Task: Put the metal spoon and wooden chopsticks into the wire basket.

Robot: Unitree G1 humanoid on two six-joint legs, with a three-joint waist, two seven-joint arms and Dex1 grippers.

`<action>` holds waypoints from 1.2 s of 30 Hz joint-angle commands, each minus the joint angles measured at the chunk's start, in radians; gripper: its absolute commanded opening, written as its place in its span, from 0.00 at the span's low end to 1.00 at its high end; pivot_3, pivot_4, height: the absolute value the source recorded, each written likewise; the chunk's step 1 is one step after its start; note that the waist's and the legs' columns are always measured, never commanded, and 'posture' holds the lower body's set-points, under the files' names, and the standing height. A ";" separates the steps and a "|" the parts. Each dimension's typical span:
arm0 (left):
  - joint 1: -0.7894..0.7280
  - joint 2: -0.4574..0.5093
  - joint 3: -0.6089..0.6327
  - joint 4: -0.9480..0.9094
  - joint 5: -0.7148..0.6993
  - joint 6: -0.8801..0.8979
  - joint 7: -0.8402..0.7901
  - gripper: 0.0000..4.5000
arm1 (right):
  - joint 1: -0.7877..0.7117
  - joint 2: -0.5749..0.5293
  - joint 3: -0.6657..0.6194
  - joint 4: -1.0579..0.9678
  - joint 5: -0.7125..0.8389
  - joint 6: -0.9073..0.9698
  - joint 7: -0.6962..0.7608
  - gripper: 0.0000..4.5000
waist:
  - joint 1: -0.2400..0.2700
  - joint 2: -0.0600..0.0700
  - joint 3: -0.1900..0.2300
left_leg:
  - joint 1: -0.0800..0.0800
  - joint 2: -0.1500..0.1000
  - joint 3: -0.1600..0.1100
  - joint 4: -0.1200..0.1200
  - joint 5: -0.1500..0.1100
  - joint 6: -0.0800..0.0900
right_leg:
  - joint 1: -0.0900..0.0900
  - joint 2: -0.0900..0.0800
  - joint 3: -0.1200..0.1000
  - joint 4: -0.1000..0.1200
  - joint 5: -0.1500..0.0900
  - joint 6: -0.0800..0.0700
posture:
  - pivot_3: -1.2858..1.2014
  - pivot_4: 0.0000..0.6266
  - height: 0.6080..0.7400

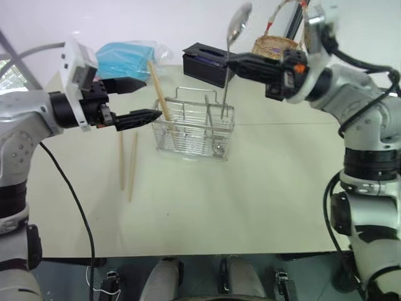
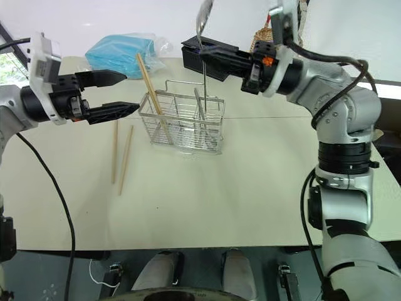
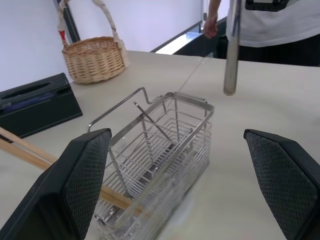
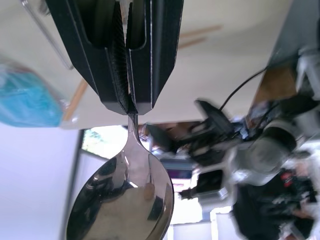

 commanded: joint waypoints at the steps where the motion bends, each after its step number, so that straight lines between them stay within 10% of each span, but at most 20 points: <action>1: -0.027 -0.001 0.002 -0.008 0.010 -0.024 -0.014 1.00 | -0.020 0.040 0.004 0.035 -0.096 -0.075 -0.112 0.01 | -0.001 0.000 0.000 | 0.000 0.000 0.001 0.000 0.000 0.000 | -0.001 0.000 0.000 0.000 0.000 0.000 | 0.52 0.24 0.40; 10: -0.020 0.009 0.033 -0.021 0.010 -0.017 -0.002 1.00 | 0.110 0.095 0.089 0.016 -0.199 -0.113 -0.129 0.01 | -0.004 0.000 0.000 | 0.000 -0.001 0.002 -0.001 0.000 0.000 | -0.002 0.001 0.000 0.001 0.000 0.000 | 0.52 0.24 0.40; 17: -0.008 0.018 0.047 -0.021 0.012 -0.014 0.011 1.00 | 0.127 0.102 0.074 -0.024 -0.205 -0.095 -0.163 0.66 | -0.004 0.000 0.000 | 0.000 0.000 0.001 0.000 0.000 0.000 | -0.002 0.002 0.000 0.002 0.000 0.000 | 0.52 0.24 0.40; 28: -0.124 -0.056 0.243 0.158 -0.042 0.063 0.299 1.00 | 0.011 -0.072 -0.048 -0.064 -0.043 -0.018 0.029 0.66 | -0.001 0.000 0.000 | 0.000 0.000 0.001 -0.001 0.000 0.001 | 0.000 0.002 -0.002 0.001 0.000 0.000 | 0.52 0.24 0.40; 36: -0.269 -0.102 0.158 0.565 0.294 0.216 0.806 1.00 | 0.275 -0.265 -0.068 -0.384 0.150 0.108 0.226 0.66 | 0.000 -0.003 0.000 | 0.005 0.000 0.002 -0.001 -0.001 0.002 | 0.003 0.002 -0.002 0.001 -0.001 0.002 | 0.52 0.24 0.40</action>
